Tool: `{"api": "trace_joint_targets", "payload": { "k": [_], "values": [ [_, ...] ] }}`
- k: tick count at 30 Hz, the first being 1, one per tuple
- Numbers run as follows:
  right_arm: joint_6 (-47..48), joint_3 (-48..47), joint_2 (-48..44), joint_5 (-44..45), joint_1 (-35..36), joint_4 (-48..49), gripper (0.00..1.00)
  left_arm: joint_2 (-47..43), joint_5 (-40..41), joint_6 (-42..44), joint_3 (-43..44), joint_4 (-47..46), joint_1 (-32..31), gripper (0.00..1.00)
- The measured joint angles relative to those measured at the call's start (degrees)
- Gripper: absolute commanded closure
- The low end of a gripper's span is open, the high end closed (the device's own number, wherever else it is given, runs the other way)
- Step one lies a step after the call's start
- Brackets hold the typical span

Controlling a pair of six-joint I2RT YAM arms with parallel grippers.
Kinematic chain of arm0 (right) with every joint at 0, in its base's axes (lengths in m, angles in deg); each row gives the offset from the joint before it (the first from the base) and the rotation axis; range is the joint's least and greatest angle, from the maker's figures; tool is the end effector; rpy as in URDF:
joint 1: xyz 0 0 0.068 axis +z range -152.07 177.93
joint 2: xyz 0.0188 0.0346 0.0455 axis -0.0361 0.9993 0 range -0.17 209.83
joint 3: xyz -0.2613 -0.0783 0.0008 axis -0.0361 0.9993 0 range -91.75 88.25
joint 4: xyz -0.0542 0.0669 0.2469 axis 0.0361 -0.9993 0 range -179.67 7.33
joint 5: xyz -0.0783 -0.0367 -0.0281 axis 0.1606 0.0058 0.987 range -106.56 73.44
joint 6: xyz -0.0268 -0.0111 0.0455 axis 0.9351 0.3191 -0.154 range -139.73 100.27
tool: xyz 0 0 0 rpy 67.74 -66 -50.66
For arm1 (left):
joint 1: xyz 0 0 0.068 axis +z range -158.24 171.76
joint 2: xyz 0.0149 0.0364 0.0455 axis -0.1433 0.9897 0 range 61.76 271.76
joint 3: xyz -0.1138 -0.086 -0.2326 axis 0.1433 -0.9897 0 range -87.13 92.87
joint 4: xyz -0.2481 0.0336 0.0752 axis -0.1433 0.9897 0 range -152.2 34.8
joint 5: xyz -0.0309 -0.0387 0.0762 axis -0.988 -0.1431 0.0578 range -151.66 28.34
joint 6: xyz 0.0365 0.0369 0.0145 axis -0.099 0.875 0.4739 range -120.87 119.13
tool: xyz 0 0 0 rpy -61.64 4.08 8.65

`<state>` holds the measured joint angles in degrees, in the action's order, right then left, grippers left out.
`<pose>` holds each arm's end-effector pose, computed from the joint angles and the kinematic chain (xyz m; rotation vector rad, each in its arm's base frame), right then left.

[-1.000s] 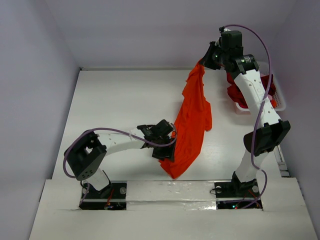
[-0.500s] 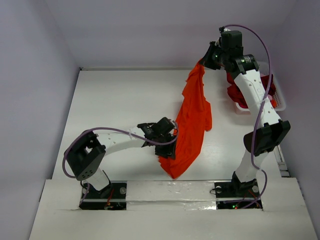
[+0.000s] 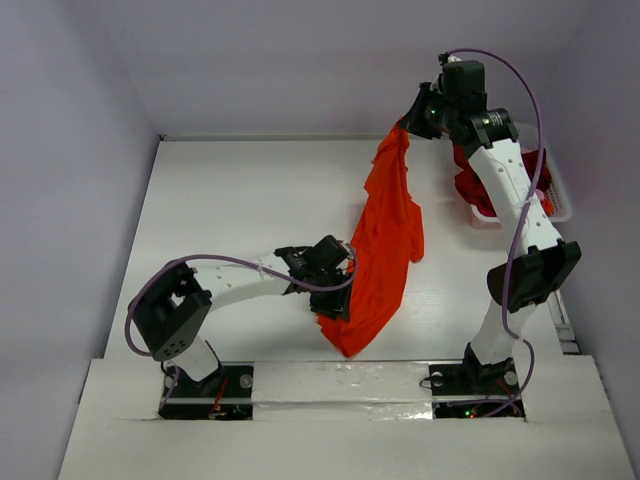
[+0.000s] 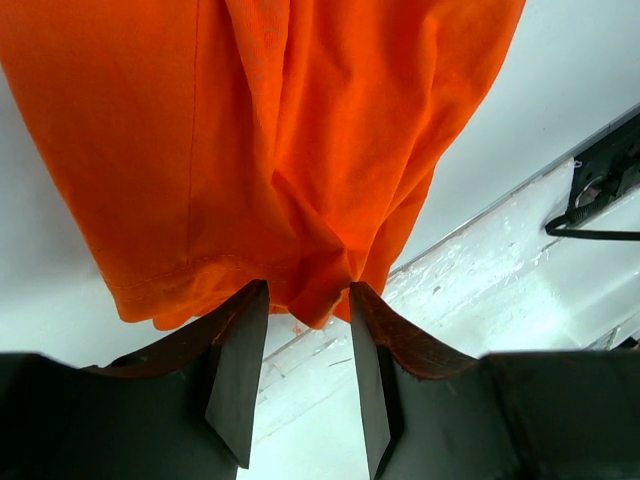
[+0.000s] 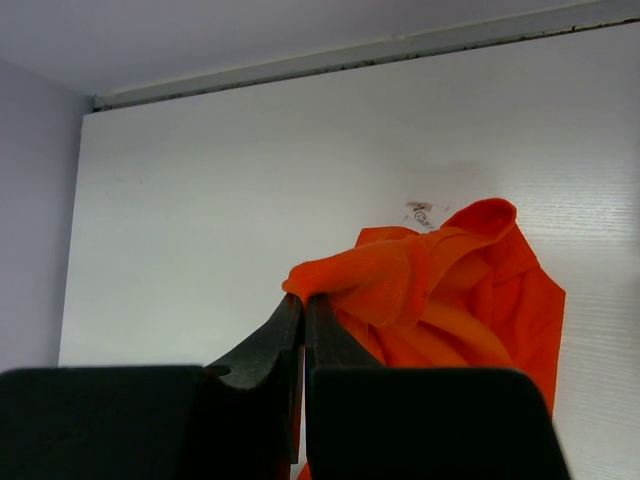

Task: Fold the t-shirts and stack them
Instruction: Flatten out the tshirt

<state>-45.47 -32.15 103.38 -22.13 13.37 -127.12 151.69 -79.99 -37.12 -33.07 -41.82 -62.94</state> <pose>0.3808 0.1088 0.4478 0.1264 2.0909 0.5412 0.1718 -0.2620 0.1930 0.5853 2.7472 -0.9238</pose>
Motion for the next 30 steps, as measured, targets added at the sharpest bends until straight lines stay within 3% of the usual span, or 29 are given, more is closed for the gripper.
{"api": "trace_joint_targets", "payload": {
  "k": [5, 12, 16, 19, 30],
  "values": [
    [0.0, -0.3, 0.0, -0.1, 0.0, 0.0, 1.0, 0.0, -0.8, 0.1, -0.2, 0.0, 0.0, 0.68],
    [0.0, -0.3, 0.0, -0.1, -0.1, 0.0, 1.0, 0.8, -1.2, 0.5, -0.2, 0.1, 0.0, 0.85],
    [0.0, -0.3, 0.0, -0.1, -0.1, 0.0, 1.0, 1.2, -1.2, 0.7, -0.2, 0.1, 0.0, 0.88],
    [0.0, -0.3, 0.0, -0.1, -0.1, 0.0, 1.0, 1.4, -1.3, 0.7, -0.2, 0.0, 0.0, 1.0],
    [0.0, -0.3, 0.0, 0.0, -0.2, 0.0, 1.0, 0.1, 3.9, -0.3, 1.0, 4.3, 0.0, 1.0]
  ]
}}
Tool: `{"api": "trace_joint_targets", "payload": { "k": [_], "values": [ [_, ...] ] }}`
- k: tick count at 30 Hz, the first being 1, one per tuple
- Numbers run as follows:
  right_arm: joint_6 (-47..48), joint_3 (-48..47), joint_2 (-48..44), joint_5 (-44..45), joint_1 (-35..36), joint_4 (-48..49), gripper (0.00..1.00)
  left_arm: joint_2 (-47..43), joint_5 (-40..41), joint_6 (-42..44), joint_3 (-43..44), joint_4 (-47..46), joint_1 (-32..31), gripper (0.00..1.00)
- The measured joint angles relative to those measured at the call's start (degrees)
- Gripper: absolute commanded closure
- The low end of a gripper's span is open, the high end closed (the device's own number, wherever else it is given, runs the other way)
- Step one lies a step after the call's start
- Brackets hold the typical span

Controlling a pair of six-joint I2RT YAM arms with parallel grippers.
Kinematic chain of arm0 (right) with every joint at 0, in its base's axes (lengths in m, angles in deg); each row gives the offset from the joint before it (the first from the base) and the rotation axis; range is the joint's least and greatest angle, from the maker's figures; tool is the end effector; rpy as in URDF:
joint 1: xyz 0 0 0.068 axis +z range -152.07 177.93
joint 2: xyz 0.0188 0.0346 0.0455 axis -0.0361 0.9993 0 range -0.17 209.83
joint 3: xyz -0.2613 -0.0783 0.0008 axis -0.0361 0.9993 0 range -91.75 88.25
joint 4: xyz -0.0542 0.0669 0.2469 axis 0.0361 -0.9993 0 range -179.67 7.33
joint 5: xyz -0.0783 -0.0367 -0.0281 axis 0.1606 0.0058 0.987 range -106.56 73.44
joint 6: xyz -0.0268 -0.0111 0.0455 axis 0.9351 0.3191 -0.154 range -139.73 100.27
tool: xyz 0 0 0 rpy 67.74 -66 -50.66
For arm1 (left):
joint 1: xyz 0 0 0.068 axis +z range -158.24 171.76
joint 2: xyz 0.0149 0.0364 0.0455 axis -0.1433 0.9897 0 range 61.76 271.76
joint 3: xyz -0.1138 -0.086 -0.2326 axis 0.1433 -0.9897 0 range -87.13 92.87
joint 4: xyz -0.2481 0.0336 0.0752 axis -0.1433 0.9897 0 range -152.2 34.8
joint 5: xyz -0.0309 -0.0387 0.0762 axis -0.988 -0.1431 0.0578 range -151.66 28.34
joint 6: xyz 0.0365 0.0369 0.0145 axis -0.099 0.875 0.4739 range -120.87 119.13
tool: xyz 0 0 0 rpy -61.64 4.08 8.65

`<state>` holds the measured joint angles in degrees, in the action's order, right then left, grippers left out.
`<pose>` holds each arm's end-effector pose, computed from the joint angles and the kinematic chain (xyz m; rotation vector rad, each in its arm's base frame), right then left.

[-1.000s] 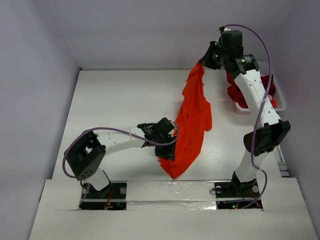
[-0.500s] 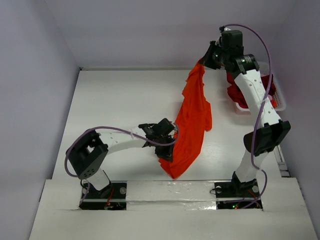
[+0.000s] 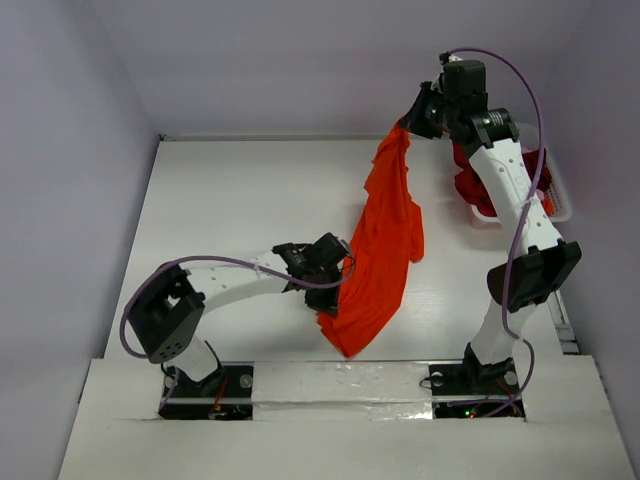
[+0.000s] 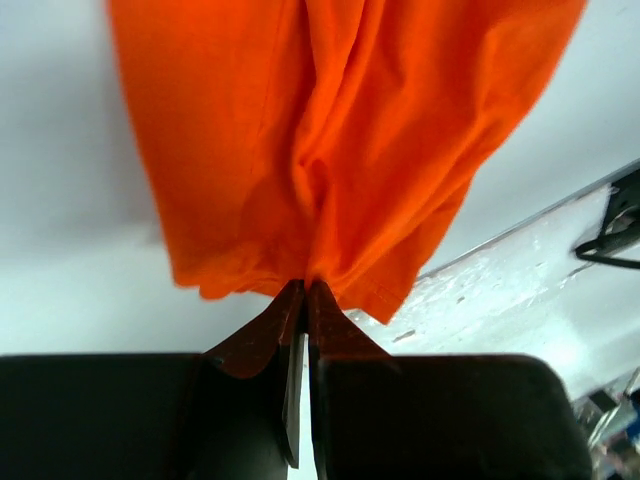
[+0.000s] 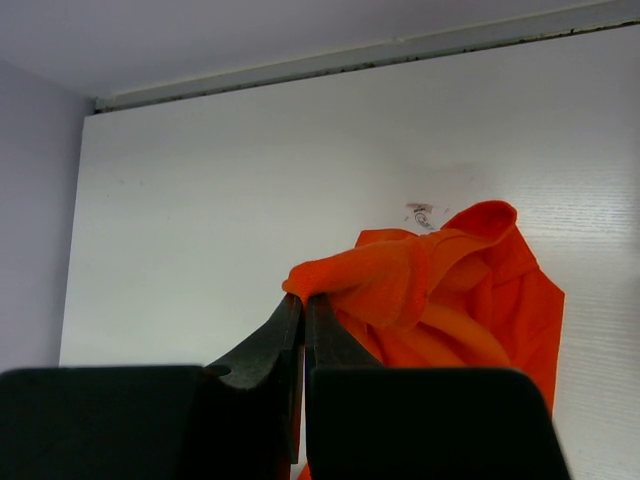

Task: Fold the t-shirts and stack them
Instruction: Flatten out the tshirt

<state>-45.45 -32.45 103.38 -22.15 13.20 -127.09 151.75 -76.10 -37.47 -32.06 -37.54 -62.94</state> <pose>0.3807 0.1076 0.4495 0.1282 2.0846 0.5410 0.1719 -0.2581 0.1930 0.5430 2.7873 -0.8028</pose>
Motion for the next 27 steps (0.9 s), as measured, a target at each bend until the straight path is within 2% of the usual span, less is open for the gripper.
{"api": "trace_joint_targets", "payload": {
  "k": [7, 12, 23, 27],
  "values": [
    [0.0, 0.0, 0.0, 0.0, -3.0, 0.0, 1.0, -10.4, 10.6, -3.7, 7.0, 7.5, 0.9, 1.0],
    [-0.2, 0.0, 0.0, 0.0, -4.8, 0.0, 1.0, -17.0, 15.6, -5.0, 8.7, 10.6, 5.4, 1.0],
    [-0.2, 0.3, 0.0, 0.7, -4.7, 0.0, 1.0, -18.5, 18.9, -3.1, 9.9, 16.5, 16.4, 1.0],
    [-0.2, 4.3, -1.0, 1.5, -4.7, 0.3, 1.0, -18.5, 19.5, -1.1, 12.6, 17.1, 20.6, 1.0]
  ]
}}
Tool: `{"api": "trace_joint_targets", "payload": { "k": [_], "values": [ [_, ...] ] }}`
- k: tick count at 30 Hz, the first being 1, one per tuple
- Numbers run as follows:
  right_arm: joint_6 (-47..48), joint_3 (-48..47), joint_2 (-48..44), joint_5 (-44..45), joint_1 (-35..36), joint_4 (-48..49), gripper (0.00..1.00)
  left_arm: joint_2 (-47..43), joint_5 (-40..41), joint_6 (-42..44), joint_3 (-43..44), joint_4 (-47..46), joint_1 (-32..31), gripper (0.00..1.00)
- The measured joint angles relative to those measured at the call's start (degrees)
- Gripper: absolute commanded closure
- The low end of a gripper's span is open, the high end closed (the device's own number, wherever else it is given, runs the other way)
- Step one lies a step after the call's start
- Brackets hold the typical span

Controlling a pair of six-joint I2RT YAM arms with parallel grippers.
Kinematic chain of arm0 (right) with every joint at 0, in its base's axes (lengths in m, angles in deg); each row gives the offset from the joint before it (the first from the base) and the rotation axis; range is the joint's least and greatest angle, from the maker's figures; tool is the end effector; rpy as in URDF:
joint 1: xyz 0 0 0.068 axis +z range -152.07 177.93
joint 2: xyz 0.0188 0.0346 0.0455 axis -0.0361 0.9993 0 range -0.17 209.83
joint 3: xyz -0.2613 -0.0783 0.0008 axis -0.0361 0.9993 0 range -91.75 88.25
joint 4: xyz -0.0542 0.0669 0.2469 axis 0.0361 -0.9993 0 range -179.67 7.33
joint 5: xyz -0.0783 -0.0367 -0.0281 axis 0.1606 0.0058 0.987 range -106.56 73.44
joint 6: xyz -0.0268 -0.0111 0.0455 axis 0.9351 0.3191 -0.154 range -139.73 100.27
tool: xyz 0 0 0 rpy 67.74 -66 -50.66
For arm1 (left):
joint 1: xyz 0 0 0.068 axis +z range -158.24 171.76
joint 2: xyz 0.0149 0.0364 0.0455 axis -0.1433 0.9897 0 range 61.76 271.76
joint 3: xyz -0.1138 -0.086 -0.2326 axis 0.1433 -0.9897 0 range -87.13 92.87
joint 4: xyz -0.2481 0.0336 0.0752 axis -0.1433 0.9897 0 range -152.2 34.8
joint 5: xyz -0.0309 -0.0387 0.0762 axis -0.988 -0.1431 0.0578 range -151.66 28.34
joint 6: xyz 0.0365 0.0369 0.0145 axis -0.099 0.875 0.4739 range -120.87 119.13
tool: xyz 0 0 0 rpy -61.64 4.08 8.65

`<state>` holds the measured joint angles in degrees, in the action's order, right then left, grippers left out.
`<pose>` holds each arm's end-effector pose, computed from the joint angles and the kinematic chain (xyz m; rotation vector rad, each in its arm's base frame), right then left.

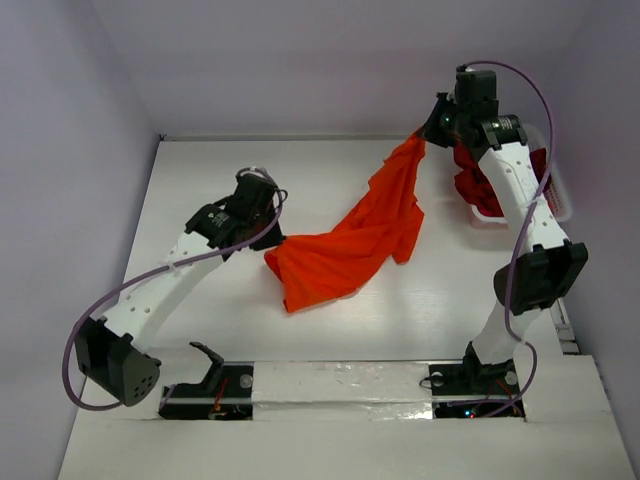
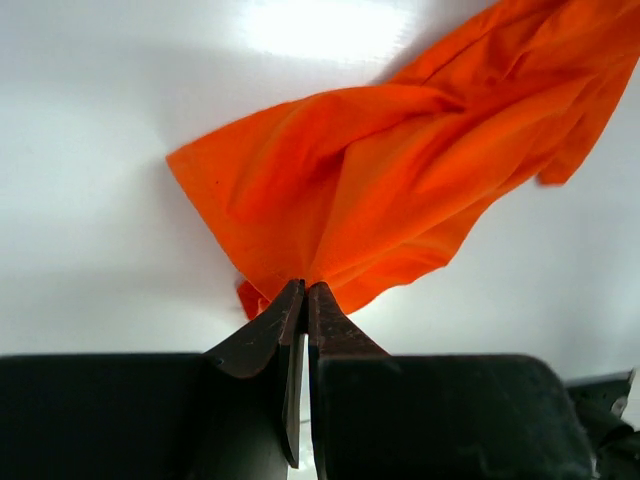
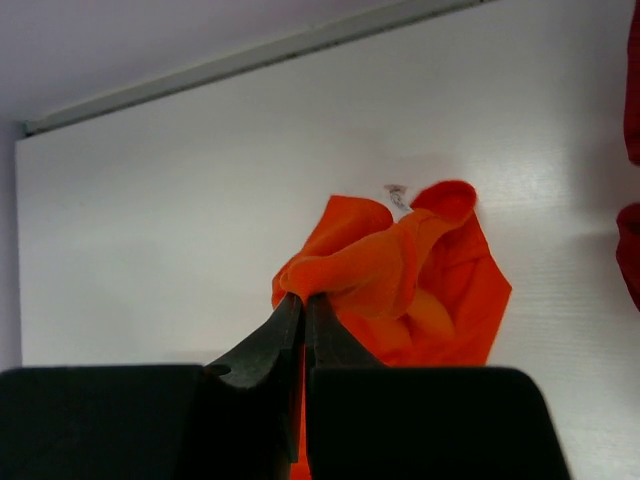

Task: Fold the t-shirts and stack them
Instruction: Flatten out the tshirt

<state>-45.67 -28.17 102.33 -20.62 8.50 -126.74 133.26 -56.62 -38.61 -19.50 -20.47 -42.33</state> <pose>0.3881 0.0751 0.4333 0.2415 2.1149 0.4553 0.2180 -0.1438 0.3290 -0.1205 2.4173 -0.4928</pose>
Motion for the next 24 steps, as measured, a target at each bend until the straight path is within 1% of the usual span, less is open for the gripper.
{"api": "trace_joint_targets", "payload": {
  "k": [5, 7, 10, 14, 18, 24],
  "values": [
    [0.3, 9.6, -4.8, 2.6, 0.0, -0.3, 1.0, 1.8, 0.3, 2.8, 7.1, 0.5, 6.3, 1.0],
    [0.3, 12.0, -6.9, 4.2, 0.0, -0.5, 1.0, 2.9, 0.5, 3.6, 10.3, 0.5, 8.4, 1.0],
    [0.6, 13.5, -10.5, 6.2, 0.0, -0.8, 1.0, 4.3, 1.2, 4.6, 15.3, 1.6, 10.4, 1.0],
    [0.7, 13.5, -15.0, 8.5, 0.0, -0.9, 1.0, 4.8, 3.0, 5.5, 20.8, 3.4, 10.8, 1.0],
    [0.6, 13.5, -19.5, 9.7, -0.2, -1.7, 1.0, 3.2, 6.2, 5.8, 21.9, 4.8, 11.2, 1.0],
    [0.0, 15.5, -27.3, 9.8, -1.0, -2.5, 1.0, -0.8, 8.8, 5.5, 20.9, 6.3, 15.4, 1.0]
  ]
}}
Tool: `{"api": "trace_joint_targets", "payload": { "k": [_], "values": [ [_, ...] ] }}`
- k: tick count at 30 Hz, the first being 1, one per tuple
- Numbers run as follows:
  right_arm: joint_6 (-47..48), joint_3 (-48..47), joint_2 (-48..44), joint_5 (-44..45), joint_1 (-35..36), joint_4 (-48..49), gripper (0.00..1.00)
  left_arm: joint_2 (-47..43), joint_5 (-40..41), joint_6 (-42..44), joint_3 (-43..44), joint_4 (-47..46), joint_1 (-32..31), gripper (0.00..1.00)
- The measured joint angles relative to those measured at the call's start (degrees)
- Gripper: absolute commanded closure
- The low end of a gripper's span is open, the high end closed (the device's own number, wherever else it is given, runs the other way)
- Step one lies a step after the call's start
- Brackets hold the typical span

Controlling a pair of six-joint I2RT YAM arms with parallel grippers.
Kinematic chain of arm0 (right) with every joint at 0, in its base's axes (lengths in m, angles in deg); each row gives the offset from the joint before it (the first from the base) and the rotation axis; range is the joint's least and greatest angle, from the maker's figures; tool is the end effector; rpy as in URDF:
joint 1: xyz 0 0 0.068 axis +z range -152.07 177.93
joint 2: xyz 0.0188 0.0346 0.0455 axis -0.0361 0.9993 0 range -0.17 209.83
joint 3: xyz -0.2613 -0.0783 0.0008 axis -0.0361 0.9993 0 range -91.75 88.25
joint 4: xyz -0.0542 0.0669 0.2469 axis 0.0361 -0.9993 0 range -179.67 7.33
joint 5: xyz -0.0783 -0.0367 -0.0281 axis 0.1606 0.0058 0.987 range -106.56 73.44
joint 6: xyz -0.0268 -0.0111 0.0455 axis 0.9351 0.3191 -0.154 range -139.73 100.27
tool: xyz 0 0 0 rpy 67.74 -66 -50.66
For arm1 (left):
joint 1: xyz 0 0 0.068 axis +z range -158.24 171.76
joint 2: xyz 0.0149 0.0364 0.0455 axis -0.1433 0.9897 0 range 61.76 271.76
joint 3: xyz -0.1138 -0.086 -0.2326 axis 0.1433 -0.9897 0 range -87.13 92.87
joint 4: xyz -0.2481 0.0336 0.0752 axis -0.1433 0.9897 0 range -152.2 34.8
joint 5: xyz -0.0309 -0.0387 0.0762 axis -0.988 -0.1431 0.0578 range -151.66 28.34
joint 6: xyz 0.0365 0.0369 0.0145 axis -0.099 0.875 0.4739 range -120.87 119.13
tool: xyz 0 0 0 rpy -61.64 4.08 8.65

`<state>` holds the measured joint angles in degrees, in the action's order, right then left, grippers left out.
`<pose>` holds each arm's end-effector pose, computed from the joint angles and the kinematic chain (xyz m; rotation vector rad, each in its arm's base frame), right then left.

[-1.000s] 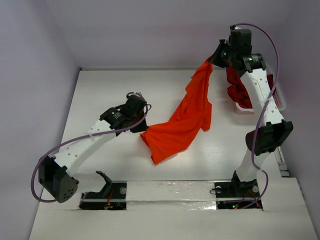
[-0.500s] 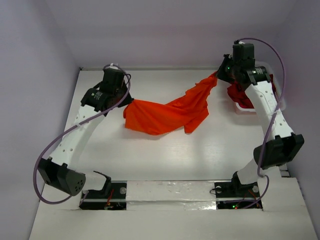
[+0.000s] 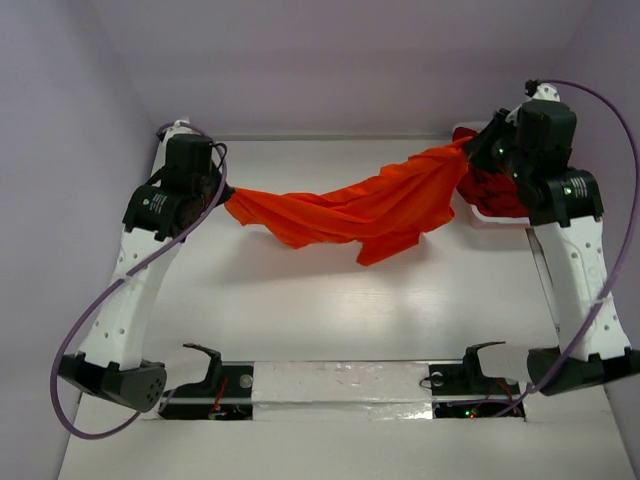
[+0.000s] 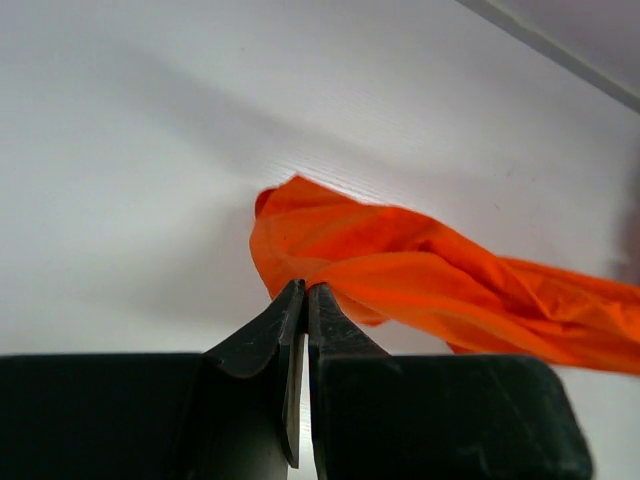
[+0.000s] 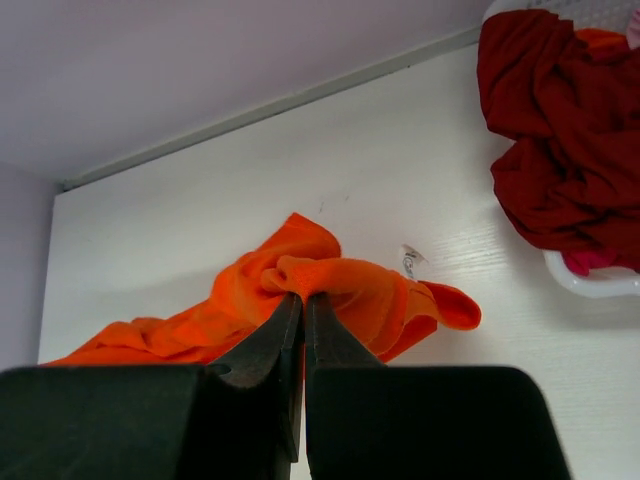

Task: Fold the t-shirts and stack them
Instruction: Flatten out the tshirt

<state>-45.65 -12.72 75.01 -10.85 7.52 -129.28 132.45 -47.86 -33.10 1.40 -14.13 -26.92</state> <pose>0.2465 0.0381 0.4904 0.3422 1.9149 0.3164 0.2312 -0.0692 0.4402 -0.3908 2.0579 -0.2877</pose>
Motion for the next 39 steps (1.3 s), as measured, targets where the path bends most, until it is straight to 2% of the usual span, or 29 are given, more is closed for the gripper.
{"api": "trace_joint_targets", "payload": {
  "k": [15, 28, 33, 39],
  "values": [
    [-2.6, 7.6, -17.6, 4.0, -0.9, -7.0, 1.0, -8.8, 5.1, -1.7, 0.0, 3.0, 3.8, 1.0],
    [-4.6, 7.6, -32.8, 4.5, -0.9, -21.2, 1.0, -25.3, 5.8, -5.3, -3.6, 5.0, 3.8, 1.0],
    [-5.4, 3.3, -35.2, 4.2, -0.9, -27.9, 1.0, -26.2, 5.3, -5.6, 1.6, 9.8, 3.8, 1.0],
    [-6.0, -1.1, -33.8, 2.8, -0.9, -29.9, 1.0, -21.2, 4.0, -5.4, 12.1, 12.1, 3.8, 1.0]
  ]
}}
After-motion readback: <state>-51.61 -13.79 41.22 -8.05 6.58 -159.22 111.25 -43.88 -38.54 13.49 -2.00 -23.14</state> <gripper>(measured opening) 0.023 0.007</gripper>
